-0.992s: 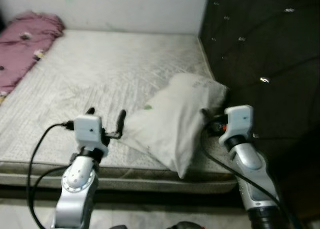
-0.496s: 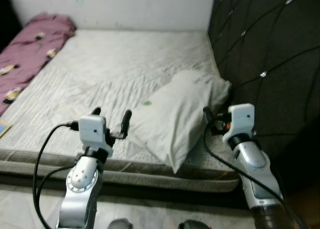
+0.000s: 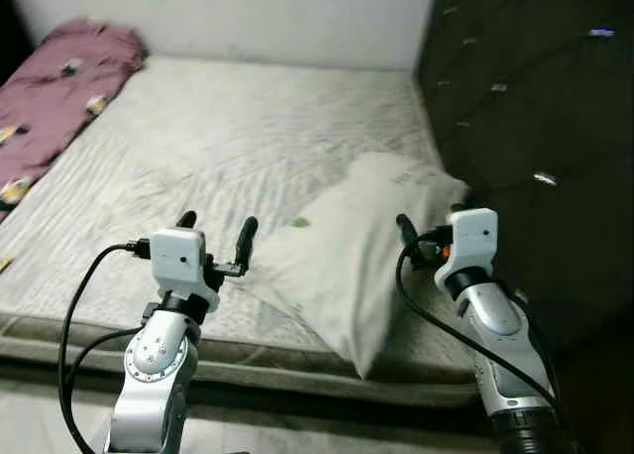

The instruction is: Clean up the room

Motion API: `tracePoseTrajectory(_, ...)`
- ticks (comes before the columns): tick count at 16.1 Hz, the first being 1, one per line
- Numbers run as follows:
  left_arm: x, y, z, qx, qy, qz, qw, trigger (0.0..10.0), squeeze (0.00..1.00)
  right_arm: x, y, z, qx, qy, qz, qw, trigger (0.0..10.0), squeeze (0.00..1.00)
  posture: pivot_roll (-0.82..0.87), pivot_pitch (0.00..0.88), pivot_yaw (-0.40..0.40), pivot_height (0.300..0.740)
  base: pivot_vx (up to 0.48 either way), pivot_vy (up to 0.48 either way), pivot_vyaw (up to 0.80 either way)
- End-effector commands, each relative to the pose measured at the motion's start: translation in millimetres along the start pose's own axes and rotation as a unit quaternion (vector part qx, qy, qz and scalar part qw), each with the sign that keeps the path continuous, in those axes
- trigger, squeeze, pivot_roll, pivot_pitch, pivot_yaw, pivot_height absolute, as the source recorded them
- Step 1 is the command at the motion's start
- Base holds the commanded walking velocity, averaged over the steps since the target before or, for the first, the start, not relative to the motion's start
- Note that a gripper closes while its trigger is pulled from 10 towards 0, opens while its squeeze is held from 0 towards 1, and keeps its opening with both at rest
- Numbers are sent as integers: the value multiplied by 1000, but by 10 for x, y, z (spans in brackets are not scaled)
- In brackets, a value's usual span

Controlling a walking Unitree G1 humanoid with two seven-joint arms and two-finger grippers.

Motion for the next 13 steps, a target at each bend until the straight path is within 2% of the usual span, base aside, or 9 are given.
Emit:
tracePoseTrajectory(1, 18, -4, -20, 1, -4, 3, 1000, 10000, 0, 65, -29, -7, -1, 0, 11, 1000, 10000, 0, -66, 0, 0, 740, 341, 0, 0)
tracePoseTrajectory(4, 12, -3, -23, 2, -6, 1, 1000, 10000, 0, 62, -28, -6, -1, 0, 11, 1000, 10000, 0, -66, 0, 0, 740, 326, 0, 0)
tracePoseTrajectory(8, -36, -10, -54, 20, 0, -15, 1000, 10000, 0, 52, -37, -7, -1, 0, 8, 1000, 10000, 0, -60, 0, -3, 740, 0, 0, 0)
tracePoseTrajectory(13, -71, 9, -84, 47, 9, -33, 998, 10000, 0, 22, -25, -1, -2, -2, 3, 1000, 10000, 0, -51, 0, -13, 740, 0, 0, -800)
Point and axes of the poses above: a point about 5 cm out from each wrist's last joint towards the gripper, its own y axis pointing back from the gripper into the wrist, its own x axis along the axis of the wrist's last joint, z = x × y, the point moved 1 cm from there along -y, pointing out of the wrist towards the gripper
